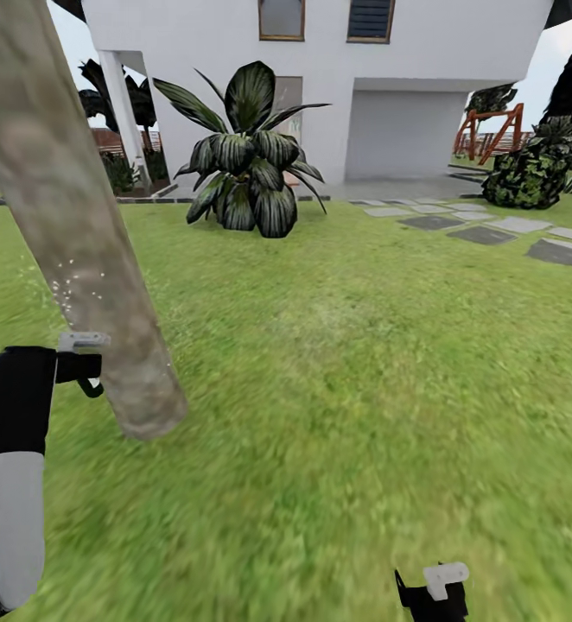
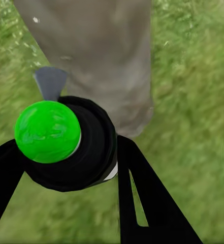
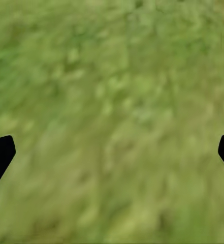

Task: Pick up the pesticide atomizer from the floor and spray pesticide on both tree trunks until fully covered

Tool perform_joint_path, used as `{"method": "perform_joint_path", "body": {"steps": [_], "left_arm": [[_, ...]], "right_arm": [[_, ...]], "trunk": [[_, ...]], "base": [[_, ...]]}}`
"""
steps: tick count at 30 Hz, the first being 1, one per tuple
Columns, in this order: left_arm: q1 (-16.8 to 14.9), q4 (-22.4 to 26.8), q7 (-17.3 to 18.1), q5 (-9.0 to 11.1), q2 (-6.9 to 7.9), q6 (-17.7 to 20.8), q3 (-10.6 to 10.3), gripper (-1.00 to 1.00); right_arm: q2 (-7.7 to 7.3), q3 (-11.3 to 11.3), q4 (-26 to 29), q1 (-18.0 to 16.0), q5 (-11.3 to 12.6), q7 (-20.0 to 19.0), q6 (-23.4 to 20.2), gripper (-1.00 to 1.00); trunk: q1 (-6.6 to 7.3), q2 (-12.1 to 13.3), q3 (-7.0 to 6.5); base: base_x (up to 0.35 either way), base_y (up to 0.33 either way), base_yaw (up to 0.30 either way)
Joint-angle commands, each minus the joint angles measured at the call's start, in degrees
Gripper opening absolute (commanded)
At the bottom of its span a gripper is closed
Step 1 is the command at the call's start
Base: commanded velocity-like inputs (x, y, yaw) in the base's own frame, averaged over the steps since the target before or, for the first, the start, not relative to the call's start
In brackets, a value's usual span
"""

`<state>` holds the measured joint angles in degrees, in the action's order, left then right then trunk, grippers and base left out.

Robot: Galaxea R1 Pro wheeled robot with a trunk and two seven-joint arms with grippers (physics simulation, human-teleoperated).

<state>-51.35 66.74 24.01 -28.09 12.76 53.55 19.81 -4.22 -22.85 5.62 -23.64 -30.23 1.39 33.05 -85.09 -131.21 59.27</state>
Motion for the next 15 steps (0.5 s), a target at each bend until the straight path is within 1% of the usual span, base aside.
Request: {"method": "perform_joint_path", "body": {"steps": [1, 2, 3, 5, 6, 7, 9, 10, 11, 12, 14, 15], "left_arm": [[0.05, -0.01, -0.01, -0.3, -0.46, -0.01, -0.88, -1.0], [0.07, -0.03, -0.01, -0.36, -1.45, 0.04, -1.56, -1.0], [0.04, -0.03, -0.01, -0.53, -1.98, 0.07, -1.75, -1.0], [0.02, -0.03, -0.01, -0.62, -2.14, 0.08, -1.65, -1.0], [0.05, -0.03, -0.03, -0.64, -1.76, 0.1, -1.46, -1.0], [0.1, -0.03, -0.06, -0.65, -1.2, -0.01, -0.32, -1.0], [0.19, -0.06, 0.08, -0.65, 0.49, -0.15, 2.91, -1.0], [0.35, -0.08, 0.11, -0.65, 0.88, -0.2, 3.5, -1.0], [1.15, -0.1, 0.13, -0.73, 1.24, -0.3, 3.99, -1.0], [2.65, -0.06, 0.13, -0.74, 1.31, -0.53, 3.94, -1.0], [3.81, -0.04, 0.11, -0.53, 0.89, -0.75, 3.8, -1.0], [4.02, -0.08, 0.09, -0.36, 0.43, -1.02, 3.26, -1.0]], "right_arm": [[0.0, 0.0, 0.0, 0.0, 0.0, -0.01, 0.0, 1.0], [0.0, 0.0, 0.0, 0.0, 0.0, -0.03, 0.0, 1.0], [0.01, 0.0, 0.0, 0.0, 0.0, -0.04, 0.0, 1.0], [0.02, 0.0, 0.0, 0.0, 0.0, -0.06, 0.0, 1.0], [0.01, 0.0, 0.0, 0.0, 0.0, -0.07, 0.0, 1.0], [0.03, 0.0, 0.0, 0.0, 0.0, -0.07, 0.0, 1.0], [0.07, 0.0, 0.0, 0.0, 0.0, -0.07, 0.0, 1.0], [0.08, 0.0, 0.0, 0.0, 0.0, -0.07, 0.0, 1.0], [0.08, 0.0, 0.0, 0.0, 0.0, -0.07, 0.0, 1.0], [0.09, 0.0, 0.0, 0.0, 0.0, -0.07, 0.0, 1.0], [0.09, 0.0, 0.0, 0.0, 0.0, -0.07, 0.0, 1.0], [0.09, 0.0, 0.0, 0.0, 0.0, -0.07, 0.0, 1.0]], "trunk": [[0.0, 0.0, 0.0], [0.0, 0.0, 0.0], [0.0, 0.0, 0.0], [0.0, 0.0, 0.0], [0.0, 0.0, 0.0], [0.0, 0.0, 0.0], [0.0, 0.0, 0.0], [0.0, 0.0, 0.0], [0.0, 0.0, 0.0], [0.0, 0.0, 0.0], [0.0, 0.0, 0.0], [0.0, 0.0, 0.0]], "base": [[0.253, -0.171, 0.267], [0.263, -0.17, 0.274], [0.273, -0.163, 0.277], [0.279, -0.153, 0.278], [0.282, -0.145, 0.278], [0.284, -0.142, 0.278], [0.285, -0.136, 0.278], [0.284, -0.1, 0.273], [0.184, -0.051, 0.223], [0.075, -0.021, 0.155], [0.029, -0.008, 0.109], [0.01, -0.003, 0.086]]}}
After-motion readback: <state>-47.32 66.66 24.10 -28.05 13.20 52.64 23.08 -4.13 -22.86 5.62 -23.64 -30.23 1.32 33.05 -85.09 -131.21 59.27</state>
